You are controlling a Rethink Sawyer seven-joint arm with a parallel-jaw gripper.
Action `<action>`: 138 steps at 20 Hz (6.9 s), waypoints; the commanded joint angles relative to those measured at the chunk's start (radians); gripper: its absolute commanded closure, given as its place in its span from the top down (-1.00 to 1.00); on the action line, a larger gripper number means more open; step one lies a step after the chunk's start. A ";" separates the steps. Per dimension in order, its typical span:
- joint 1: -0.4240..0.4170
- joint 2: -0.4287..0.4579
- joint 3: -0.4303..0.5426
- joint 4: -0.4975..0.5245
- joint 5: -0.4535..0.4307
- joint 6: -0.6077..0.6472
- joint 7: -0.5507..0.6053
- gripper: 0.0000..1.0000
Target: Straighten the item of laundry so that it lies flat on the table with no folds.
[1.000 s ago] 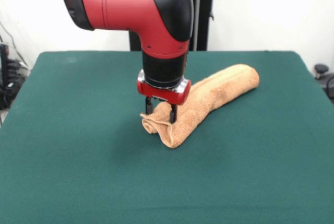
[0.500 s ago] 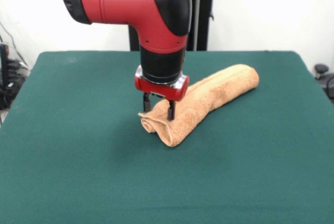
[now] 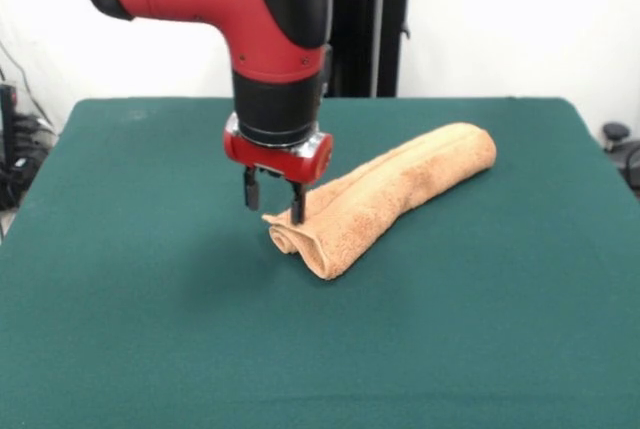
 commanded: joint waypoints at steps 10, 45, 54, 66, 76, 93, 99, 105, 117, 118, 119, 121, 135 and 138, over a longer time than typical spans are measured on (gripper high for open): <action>0.036 0.085 0.105 0.032 -0.007 0.003 -0.045 1.00; -0.023 0.058 0.114 0.111 -0.025 -0.012 -0.085 1.00; -0.038 0.040 0.116 0.138 -0.033 -0.009 -0.093 1.00; -0.040 0.044 0.113 0.147 -0.048 -0.034 -0.080 1.00; -0.013 0.118 0.109 0.083 -0.055 -0.076 -0.058 1.00; -0.012 0.159 0.105 0.047 -0.068 -0.118 -0.066 1.00; 0.002 0.153 0.092 0.051 -0.068 -0.133 -0.041 1.00; 0.004 0.161 0.094 0.050 -0.063 -0.134 -0.036 1.00; 0.020 0.156 0.084 0.049 -0.082 -0.152 -0.033 1.00; 0.019 0.155 0.085 0.050 -0.079 -0.149 -0.032 1.00; 0.019 0.154 0.085 0.053 -0.071 -0.142 -0.022 1.00; 0.017 0.157 0.085 0.052 -0.070 -0.146 -0.019 1.00; 0.031 0.157 0.078 0.045 -0.089 -0.172 -0.019 -1.00; 0.038 0.152 0.076 0.040 -0.088 -0.158 -0.025 -1.00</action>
